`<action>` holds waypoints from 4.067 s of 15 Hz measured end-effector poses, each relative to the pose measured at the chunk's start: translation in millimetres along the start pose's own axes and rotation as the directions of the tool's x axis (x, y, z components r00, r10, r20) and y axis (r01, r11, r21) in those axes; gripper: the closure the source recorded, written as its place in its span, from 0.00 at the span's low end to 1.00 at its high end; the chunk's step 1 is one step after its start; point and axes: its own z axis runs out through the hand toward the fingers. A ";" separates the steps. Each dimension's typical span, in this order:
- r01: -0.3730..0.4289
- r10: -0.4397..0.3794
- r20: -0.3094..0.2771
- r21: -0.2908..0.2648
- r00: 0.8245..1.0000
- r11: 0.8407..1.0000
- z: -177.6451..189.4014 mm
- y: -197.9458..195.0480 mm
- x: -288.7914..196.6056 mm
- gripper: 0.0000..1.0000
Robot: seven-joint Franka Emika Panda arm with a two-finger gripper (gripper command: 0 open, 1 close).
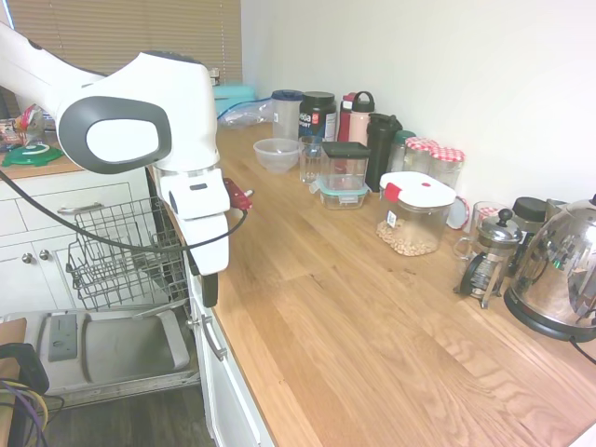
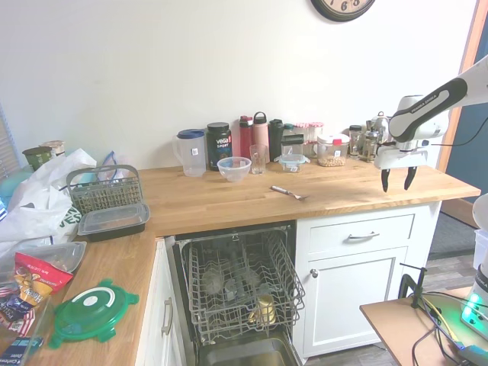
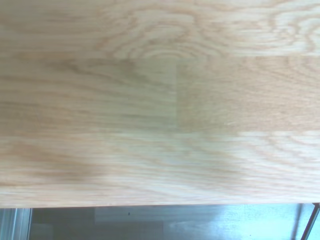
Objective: Put the fork in the dishwasher
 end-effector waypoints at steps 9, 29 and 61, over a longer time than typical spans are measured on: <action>0.087 -0.086 -0.045 0.027 0.995 0.996 -10.2 -73.1 -87.4 0.00; 0.267 -0.264 -0.044 0.069 0.963 0.961 14.6 -345.4 -154.5 0.00; 0.330 -0.327 -0.050 0.077 0.944 0.941 45.5 -398.0 -140.8 1.00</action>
